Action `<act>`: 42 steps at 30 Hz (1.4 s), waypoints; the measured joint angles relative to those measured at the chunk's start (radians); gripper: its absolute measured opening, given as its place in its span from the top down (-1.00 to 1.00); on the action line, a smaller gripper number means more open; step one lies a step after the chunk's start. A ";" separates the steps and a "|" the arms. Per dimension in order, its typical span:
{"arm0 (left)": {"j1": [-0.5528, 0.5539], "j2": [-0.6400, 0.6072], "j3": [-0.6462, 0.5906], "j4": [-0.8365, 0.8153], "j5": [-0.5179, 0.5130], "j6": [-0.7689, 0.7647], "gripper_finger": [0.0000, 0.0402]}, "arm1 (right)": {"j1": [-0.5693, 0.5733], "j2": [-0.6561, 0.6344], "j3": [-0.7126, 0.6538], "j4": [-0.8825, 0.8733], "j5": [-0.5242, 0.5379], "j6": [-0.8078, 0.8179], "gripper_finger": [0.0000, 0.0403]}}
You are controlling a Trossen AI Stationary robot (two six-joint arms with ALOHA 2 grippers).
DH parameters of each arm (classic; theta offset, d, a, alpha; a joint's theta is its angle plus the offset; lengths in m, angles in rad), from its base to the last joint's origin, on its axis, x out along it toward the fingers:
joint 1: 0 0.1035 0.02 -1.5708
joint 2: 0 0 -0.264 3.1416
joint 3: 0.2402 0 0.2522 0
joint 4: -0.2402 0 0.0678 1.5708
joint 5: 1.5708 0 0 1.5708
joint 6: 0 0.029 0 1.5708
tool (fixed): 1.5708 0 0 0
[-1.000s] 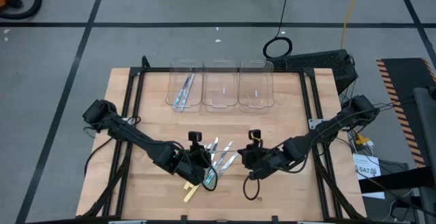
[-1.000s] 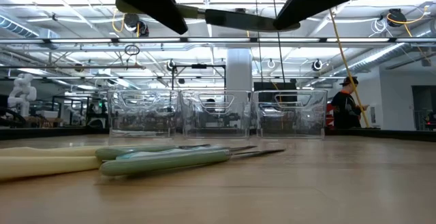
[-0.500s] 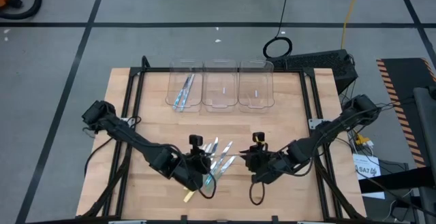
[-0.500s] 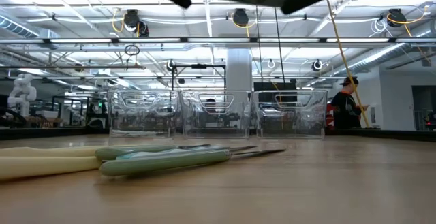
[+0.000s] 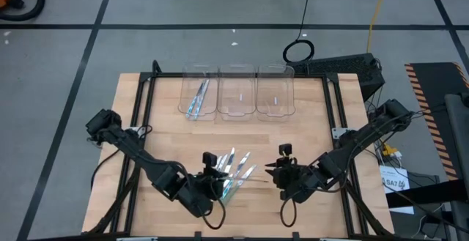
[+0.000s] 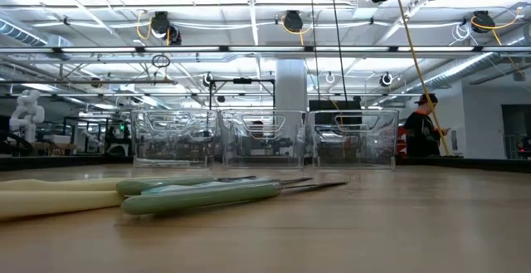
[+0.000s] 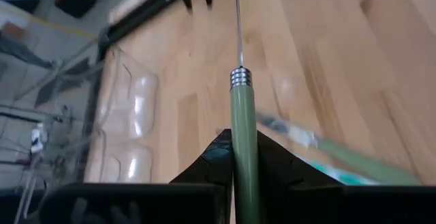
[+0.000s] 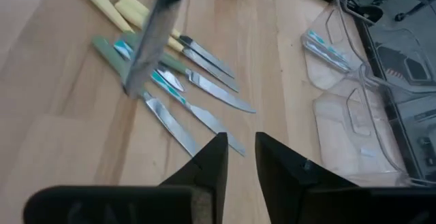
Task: Sort silverware by color (type)
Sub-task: Put the green knife into the right transparent bin
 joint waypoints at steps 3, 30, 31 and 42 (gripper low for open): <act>0.000 0.000 0.000 0.096 -0.006 0.054 0.81 | -0.001 0.000 0.000 -0.014 0.000 0.008 0.66; 0.096 -0.146 -0.401 0.825 0.122 0.265 0.80 | 0.065 -0.262 -0.263 0.157 0.110 0.034 0.67; 0.105 -0.158 -0.435 0.878 0.122 0.269 0.80 | 0.065 -0.269 -0.275 0.186 0.112 0.021 0.67; 0.262 -0.118 -0.642 1.328 0.143 0.141 0.80 | 0.004 -0.274 -0.355 0.529 0.184 -0.116 0.67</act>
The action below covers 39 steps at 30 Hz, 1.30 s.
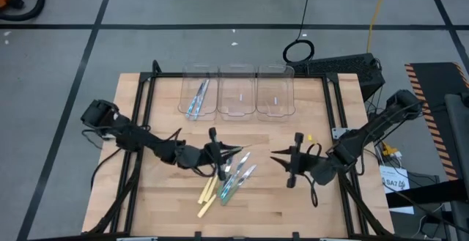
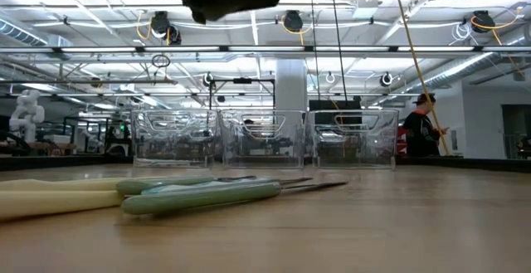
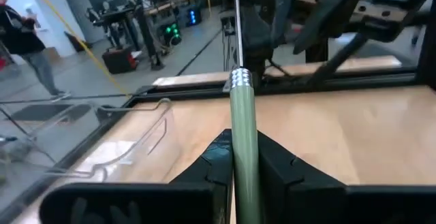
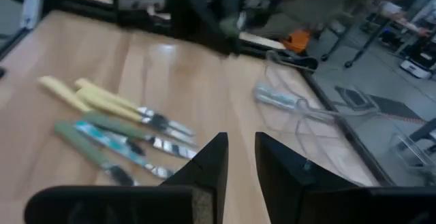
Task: Sort silverware by color (type)
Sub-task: Put the green knife into the right transparent bin
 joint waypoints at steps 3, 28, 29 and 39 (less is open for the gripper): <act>0.011 0.030 -0.008 0.135 0.055 0.002 0.80 | -0.026 0.025 0.000 0.085 0.000 -0.006 0.67; -0.010 0.101 -0.010 0.198 -0.290 0.120 0.80 | -0.240 0.366 -0.050 0.956 -0.191 0.042 0.66; -0.012 0.101 -0.010 0.194 -0.291 0.125 0.80 | -0.248 0.367 -0.050 0.957 -0.192 0.065 0.65; -0.027 0.101 -0.009 0.189 -0.348 0.223 0.80 | -0.274 0.369 -0.050 0.943 -0.192 0.157 0.54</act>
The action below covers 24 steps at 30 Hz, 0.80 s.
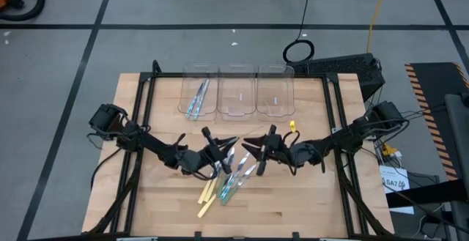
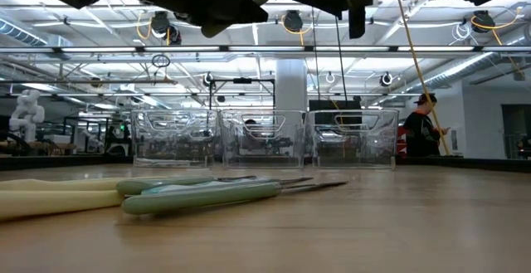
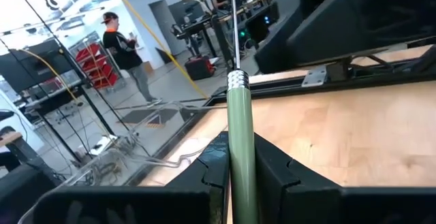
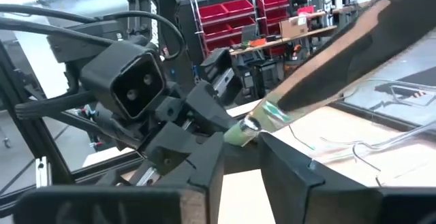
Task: Sort silverware by color (type)
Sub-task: Put the green knife into the right transparent bin
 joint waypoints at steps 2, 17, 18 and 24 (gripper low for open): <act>0.000 0.000 0.000 -0.014 0.000 0.002 0.80 | 0.000 0.000 0.000 -0.006 0.002 -0.002 0.50; -0.022 0.000 0.000 -0.092 -0.171 0.027 0.80 | -0.002 -0.015 0.000 -0.028 0.104 -0.053 0.32; -0.025 0.000 0.000 -0.097 -0.171 0.028 0.80 | -0.002 -0.013 0.000 -0.028 0.108 -0.052 0.32; -0.028 0.000 0.000 -0.141 -0.177 0.014 0.80 | -0.006 -0.014 0.000 -0.010 0.170 0.011 0.32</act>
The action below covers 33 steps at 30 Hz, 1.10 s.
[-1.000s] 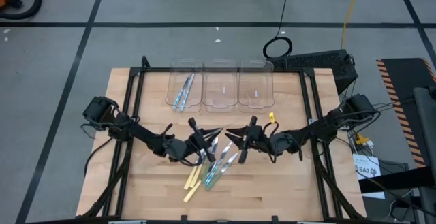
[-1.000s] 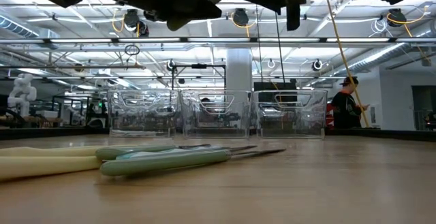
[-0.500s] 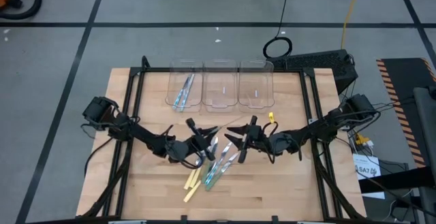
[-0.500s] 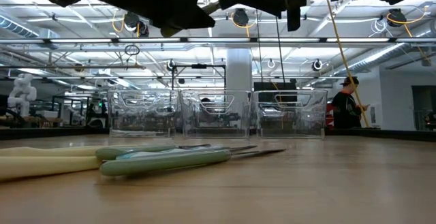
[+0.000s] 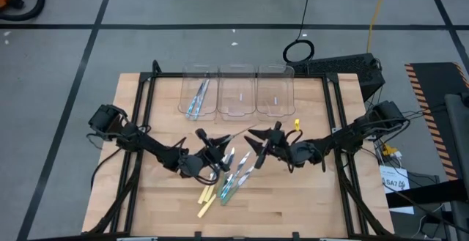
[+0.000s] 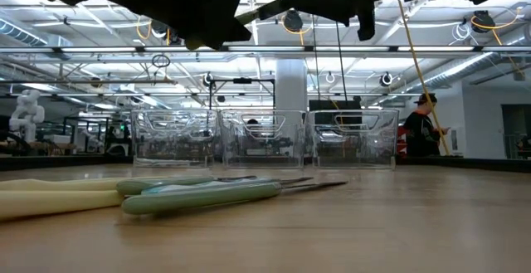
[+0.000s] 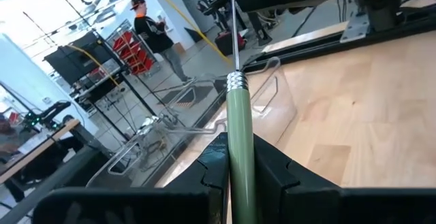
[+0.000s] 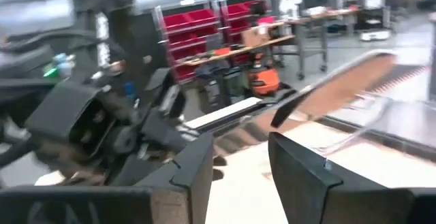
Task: Sort silverware by color (type)
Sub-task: Put the green knife into the right transparent bin
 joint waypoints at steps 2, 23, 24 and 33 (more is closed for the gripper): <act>0.001 0.000 0.000 -0.011 -0.003 -0.012 0.80 | 0.000 -0.002 0.000 -0.001 0.036 0.024 0.32; 0.006 0.000 0.053 -0.071 -0.031 -0.155 0.80 | -0.001 -0.002 0.000 -0.014 -0.143 0.021 0.32; 0.006 0.000 0.064 -0.071 -0.019 -0.158 0.80 | 0.000 -0.002 0.000 -0.019 -0.142 0.021 0.32; 0.004 0.000 0.140 -0.070 0.145 -0.193 0.80 | 0.001 -0.003 0.000 -0.055 -0.148 -0.012 0.32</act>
